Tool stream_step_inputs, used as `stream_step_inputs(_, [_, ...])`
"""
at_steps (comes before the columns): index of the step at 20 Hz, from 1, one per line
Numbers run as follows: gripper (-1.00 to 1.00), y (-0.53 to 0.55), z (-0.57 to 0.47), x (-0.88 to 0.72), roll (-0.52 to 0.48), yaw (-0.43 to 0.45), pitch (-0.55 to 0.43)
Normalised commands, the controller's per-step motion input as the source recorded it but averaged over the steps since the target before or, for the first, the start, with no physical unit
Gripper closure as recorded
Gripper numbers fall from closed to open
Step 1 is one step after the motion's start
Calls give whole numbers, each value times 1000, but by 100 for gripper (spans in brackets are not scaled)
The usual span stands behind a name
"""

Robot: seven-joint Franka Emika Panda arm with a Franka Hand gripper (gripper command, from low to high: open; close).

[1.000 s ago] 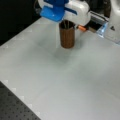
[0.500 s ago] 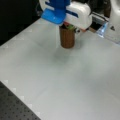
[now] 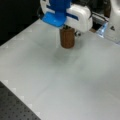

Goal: Flower insertion into a vase

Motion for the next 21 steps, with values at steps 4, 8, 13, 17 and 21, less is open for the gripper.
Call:
stream_step_inputs(4, [-100, 187, -52, 56, 54, -116, -70])
stream_step_inputs(8, [-100, 149, -40, 51, 52, -100, -63])
stream_step_inputs(13, [-100, 88, -76, 42, 46, -72, -81])
stream_step_inputs(17, [-100, 0, -188, -68, -74, 7, -74])
stream_step_inputs(21, [-100, -32, -169, -100, -79, 13, -42])
